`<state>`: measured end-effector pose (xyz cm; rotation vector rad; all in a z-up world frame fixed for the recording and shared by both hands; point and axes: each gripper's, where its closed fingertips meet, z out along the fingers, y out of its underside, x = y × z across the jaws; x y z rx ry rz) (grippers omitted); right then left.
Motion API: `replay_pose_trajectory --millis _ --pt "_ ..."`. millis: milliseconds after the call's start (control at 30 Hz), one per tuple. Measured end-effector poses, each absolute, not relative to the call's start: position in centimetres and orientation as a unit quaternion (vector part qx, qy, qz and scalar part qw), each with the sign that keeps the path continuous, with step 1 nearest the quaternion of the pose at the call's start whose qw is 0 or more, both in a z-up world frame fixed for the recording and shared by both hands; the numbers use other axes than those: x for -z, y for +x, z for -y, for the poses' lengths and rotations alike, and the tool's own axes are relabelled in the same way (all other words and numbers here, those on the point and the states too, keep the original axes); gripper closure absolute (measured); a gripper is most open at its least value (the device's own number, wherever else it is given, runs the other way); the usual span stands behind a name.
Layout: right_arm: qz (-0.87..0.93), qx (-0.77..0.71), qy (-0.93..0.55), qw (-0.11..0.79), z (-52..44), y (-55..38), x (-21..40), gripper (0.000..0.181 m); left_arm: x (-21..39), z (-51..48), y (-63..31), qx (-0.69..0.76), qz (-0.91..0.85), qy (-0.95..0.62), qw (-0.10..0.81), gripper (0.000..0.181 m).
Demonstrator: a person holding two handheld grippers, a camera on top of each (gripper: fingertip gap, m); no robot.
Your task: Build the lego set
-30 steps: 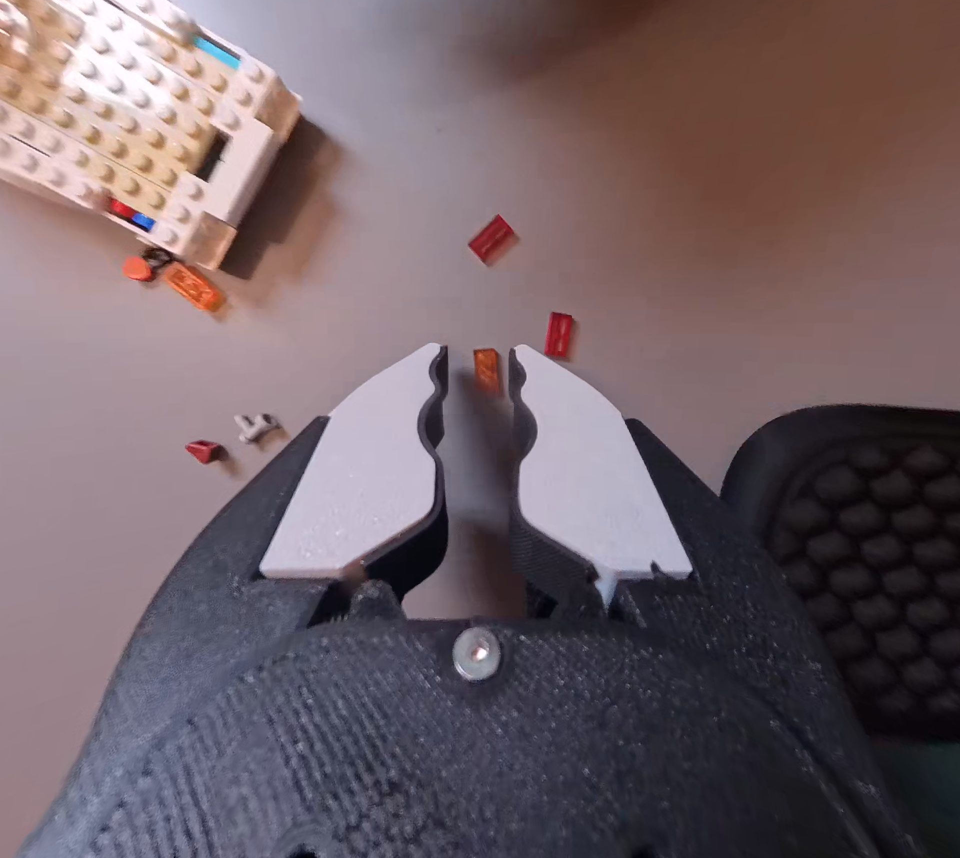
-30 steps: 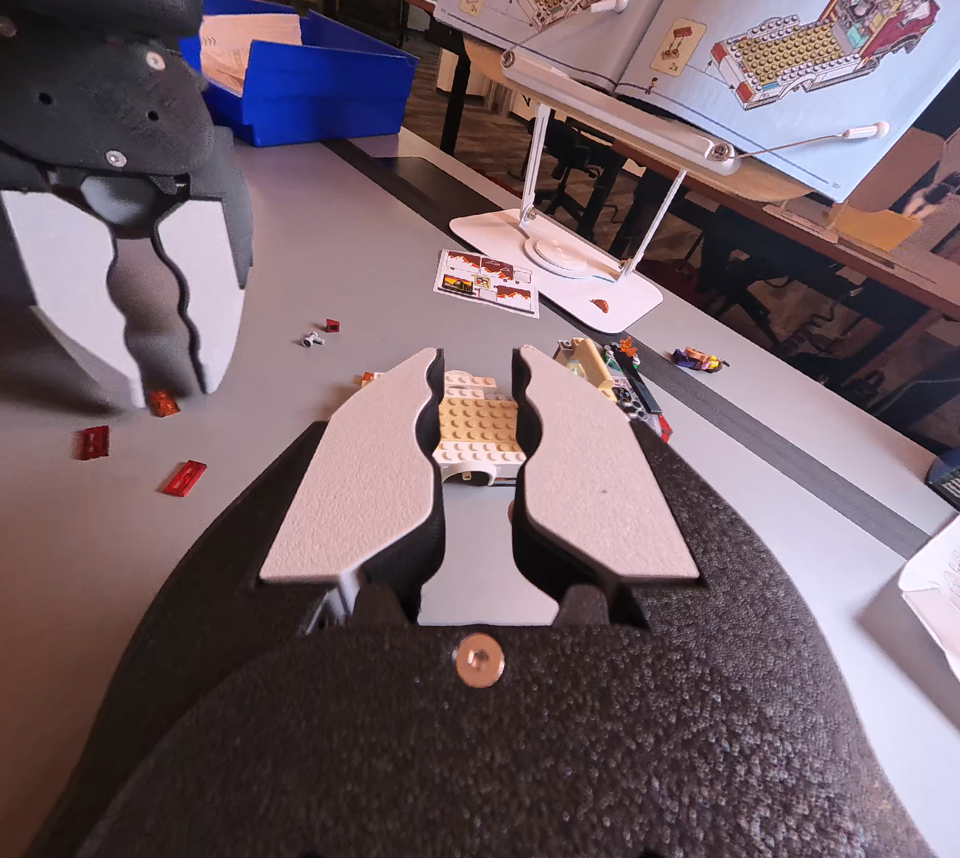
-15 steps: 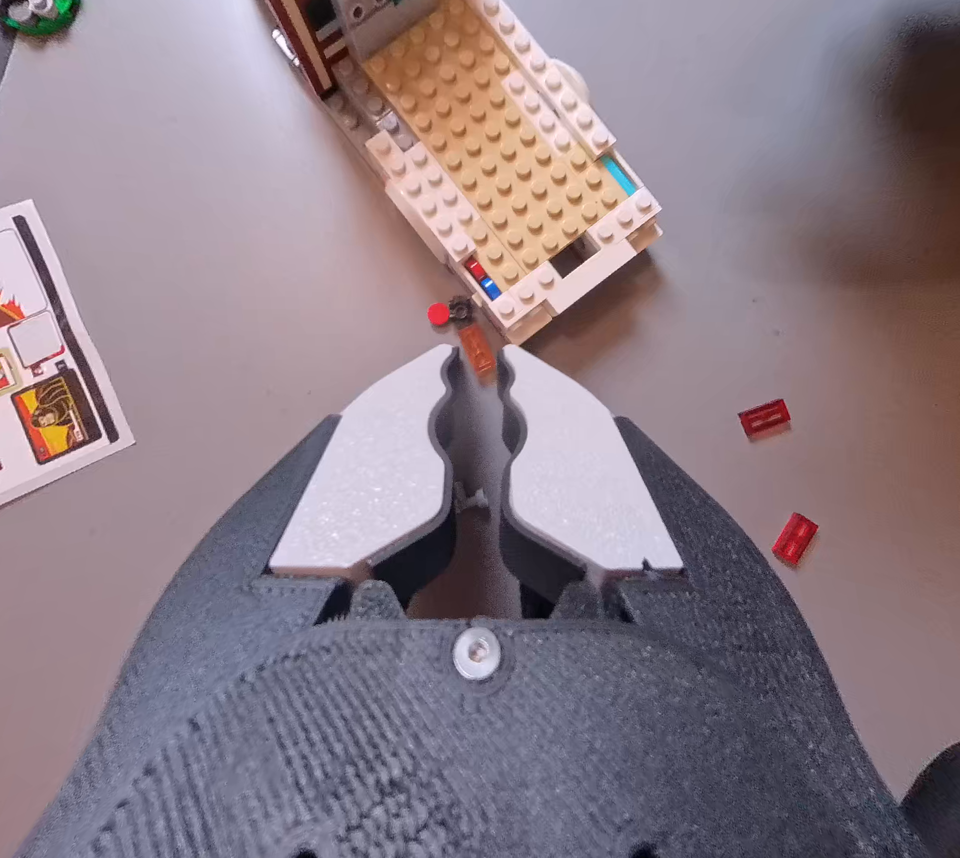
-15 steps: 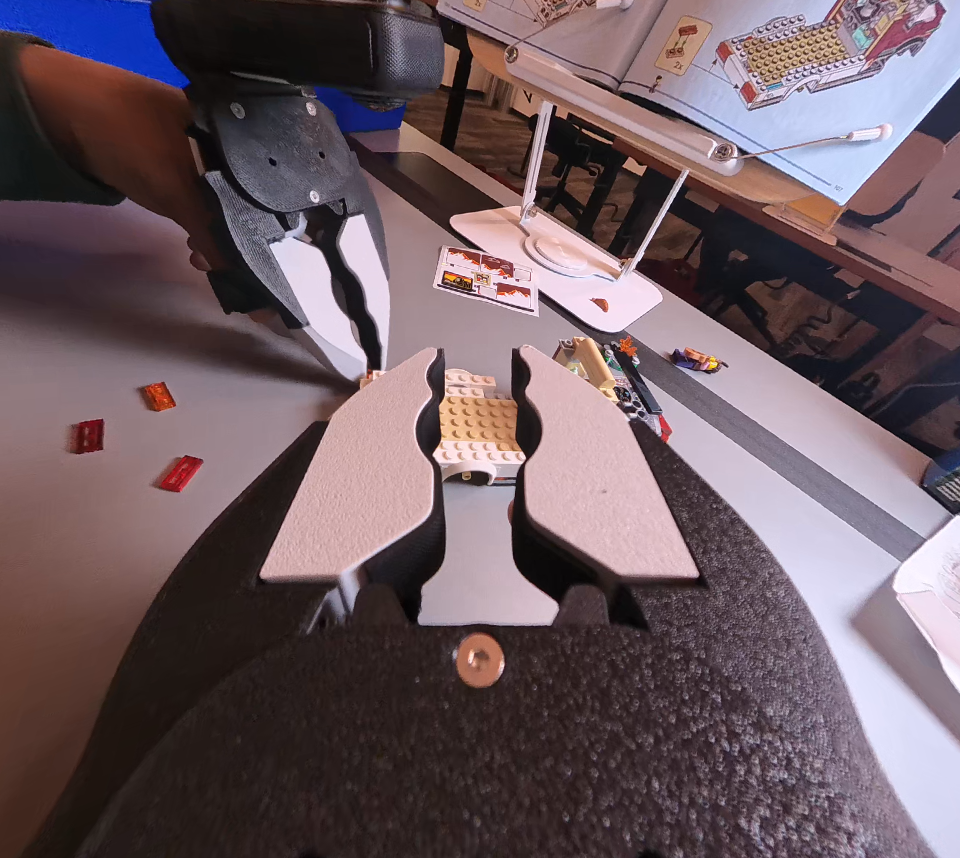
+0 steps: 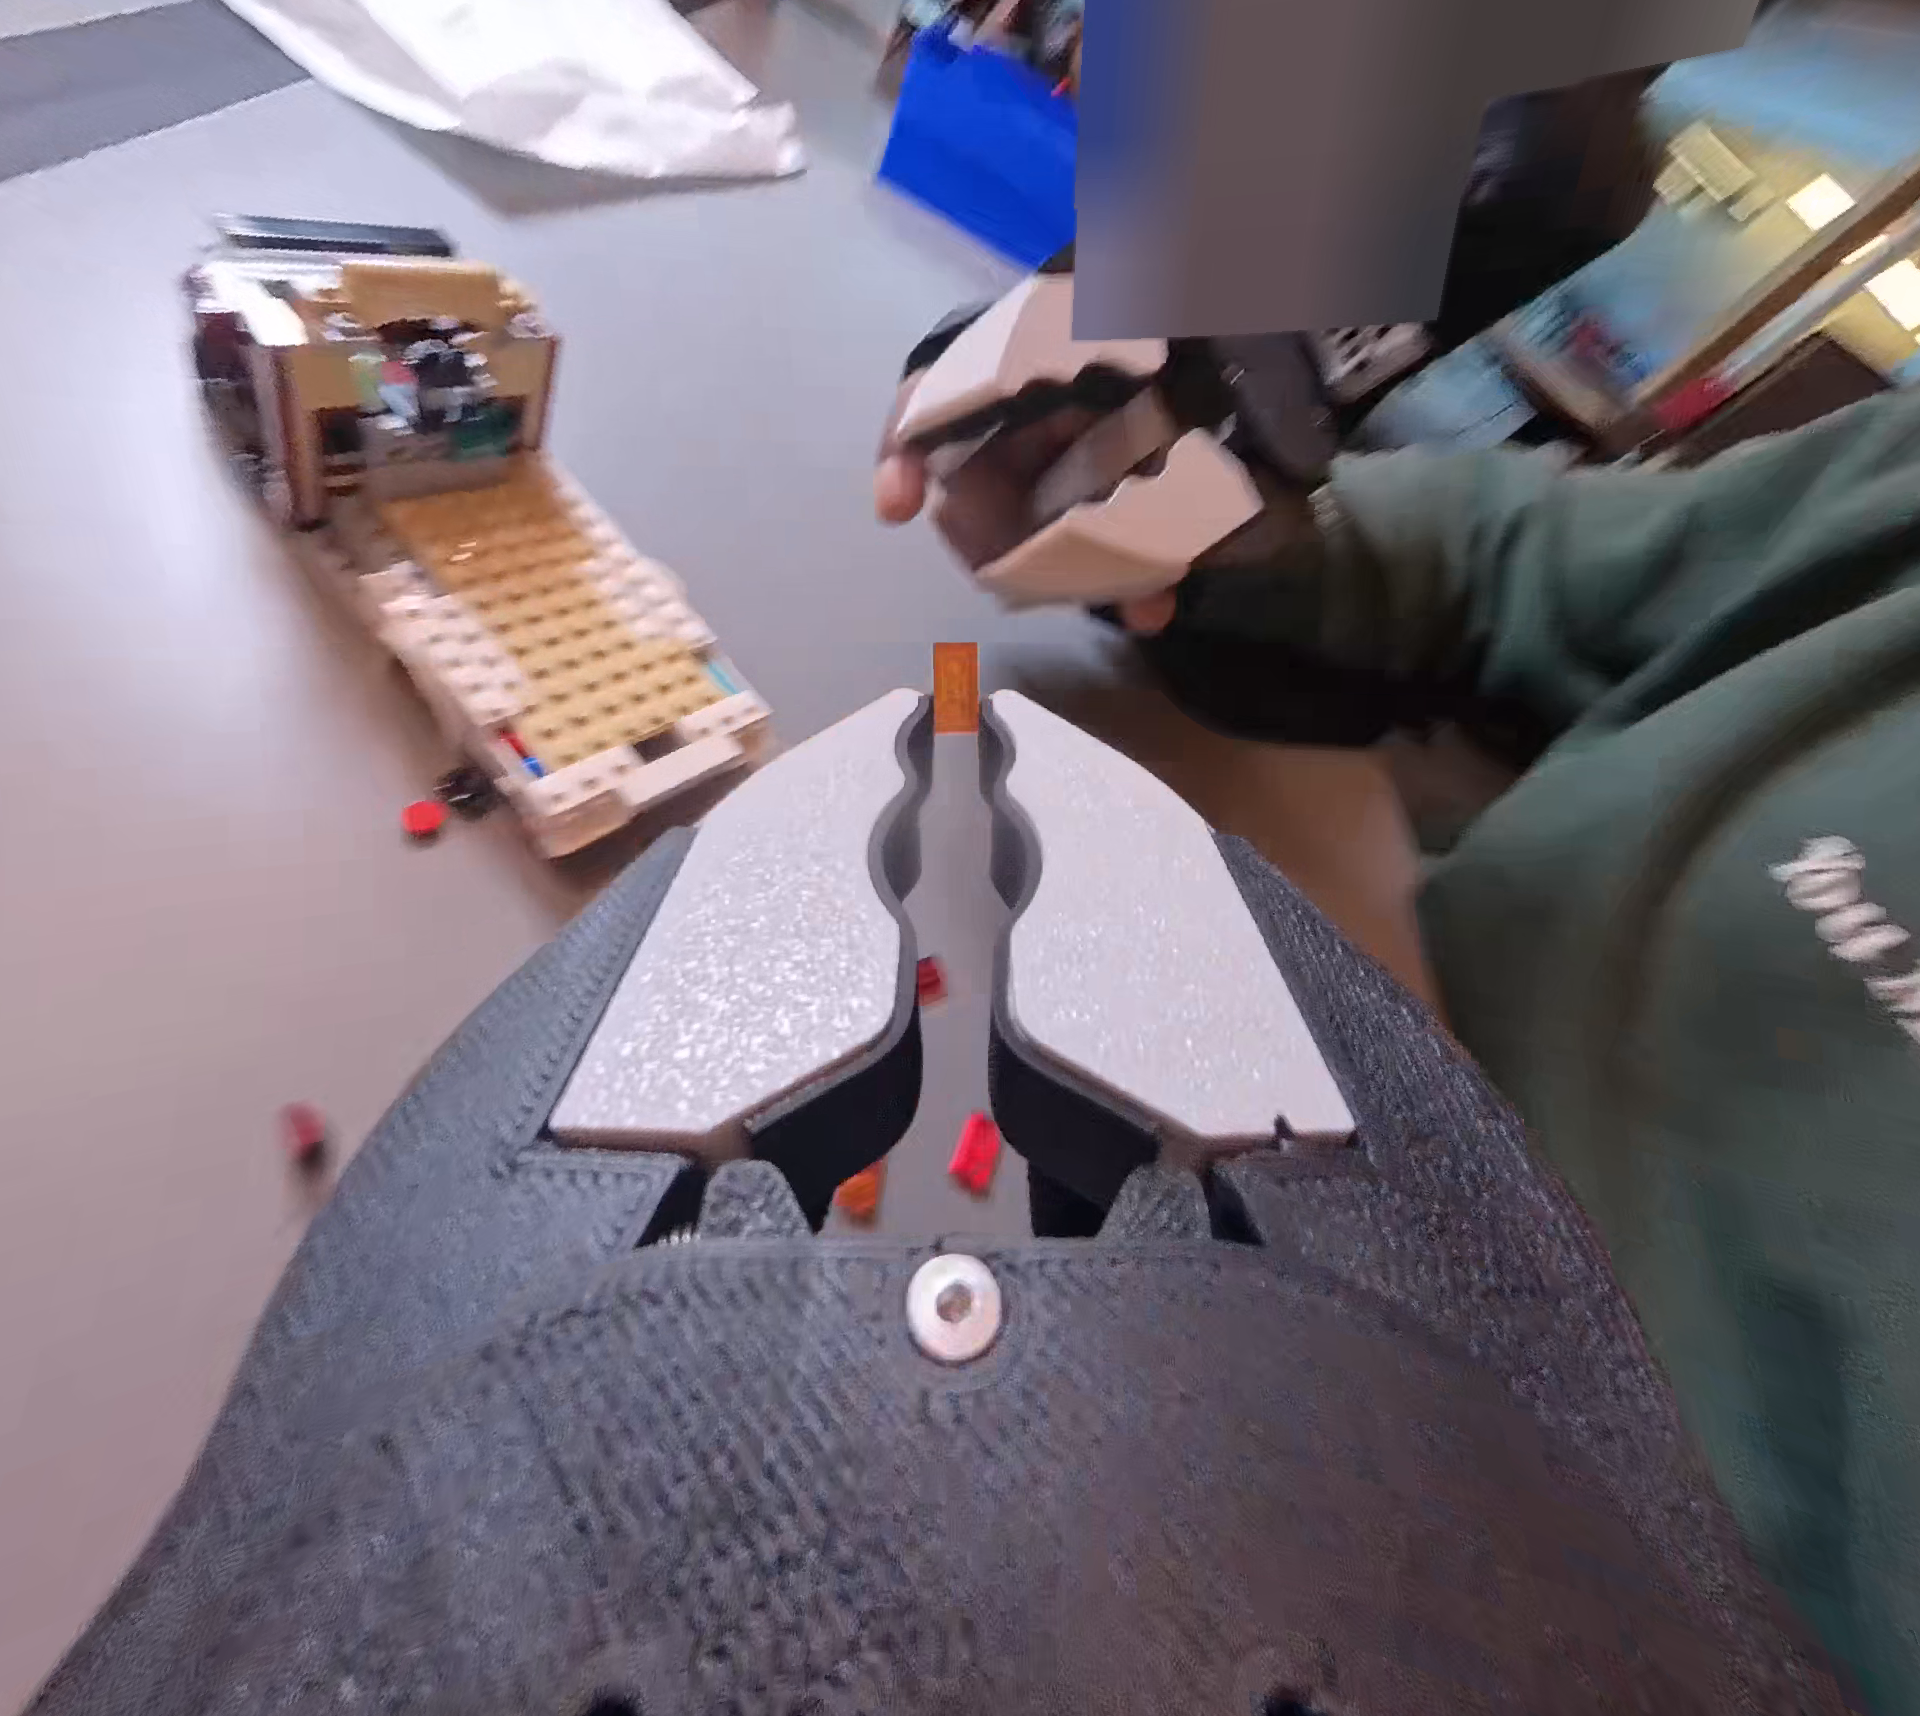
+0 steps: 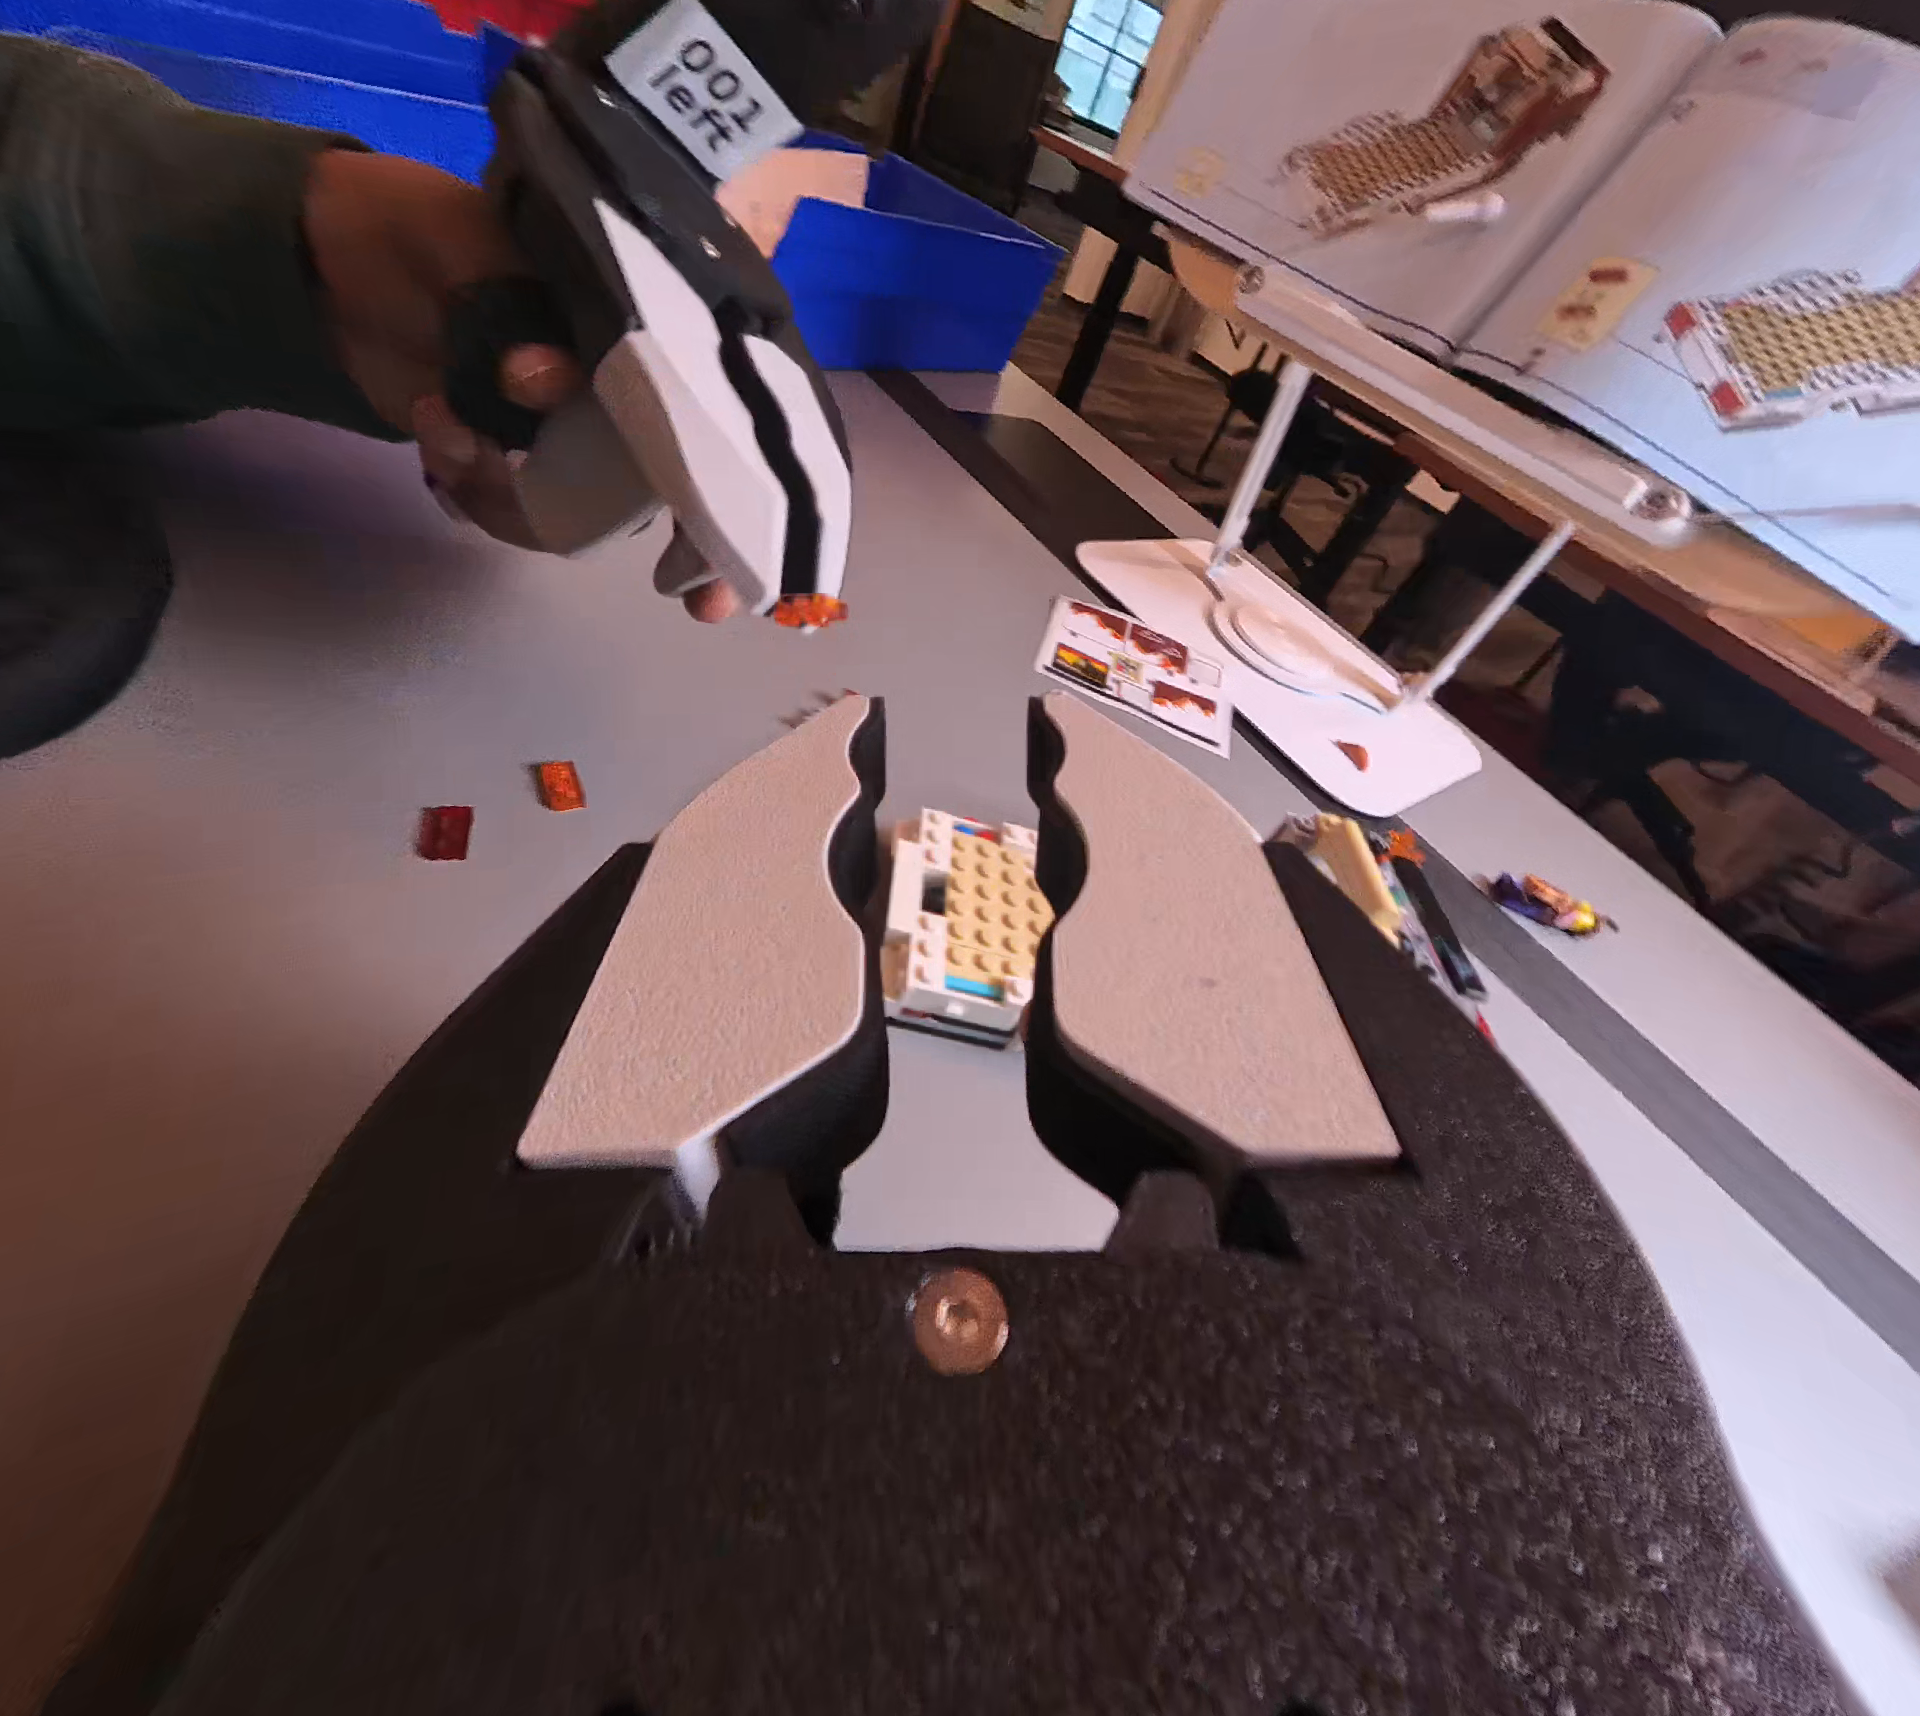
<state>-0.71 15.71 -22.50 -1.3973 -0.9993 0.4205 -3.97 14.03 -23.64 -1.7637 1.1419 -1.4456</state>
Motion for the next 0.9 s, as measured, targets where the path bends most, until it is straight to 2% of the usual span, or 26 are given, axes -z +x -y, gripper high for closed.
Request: replay_pose_trajectory --millis 200,367,533,600,733,900 --pt "0.487 -0.182 -0.565 0.641 -12.3 -3.7 22.0 0.155 21.2 -11.4 -3.3 0.71 -0.295 -0.599 0.223 0.173" --pt "0.479 -0.144 -0.557 0.664 -12.2 -3.8 21.3 0.165 20.8 -10.8 -2.7 0.753 -0.25 -0.583 0.176 0.173" --pt "0.503 -0.131 -0.553 0.65 -12.1 -3.7 21.6 0.165 21.2 -10.8 -2.6 0.745 -0.253 -0.592 0.176 0.173" --pt "0.545 -0.132 -0.59 0.581 -12.0 -3.7 23.7 0.165 22.1 -11.8 -2.9 0.702 -0.272 -0.623 0.212 0.165" --pt "0.627 -0.077 -0.696 0.343 -10.6 -1.0 30.9 0.165 25.6 -13.2 -4.5 0.518 -0.401 -0.693 0.3 0.162" --pt "0.605 -0.101 -0.761 0.212 -8.6 0.2 32.8 0.165 30.2 -12.1 -7.7 0.291 -0.579 -0.703 0.292 0.156"
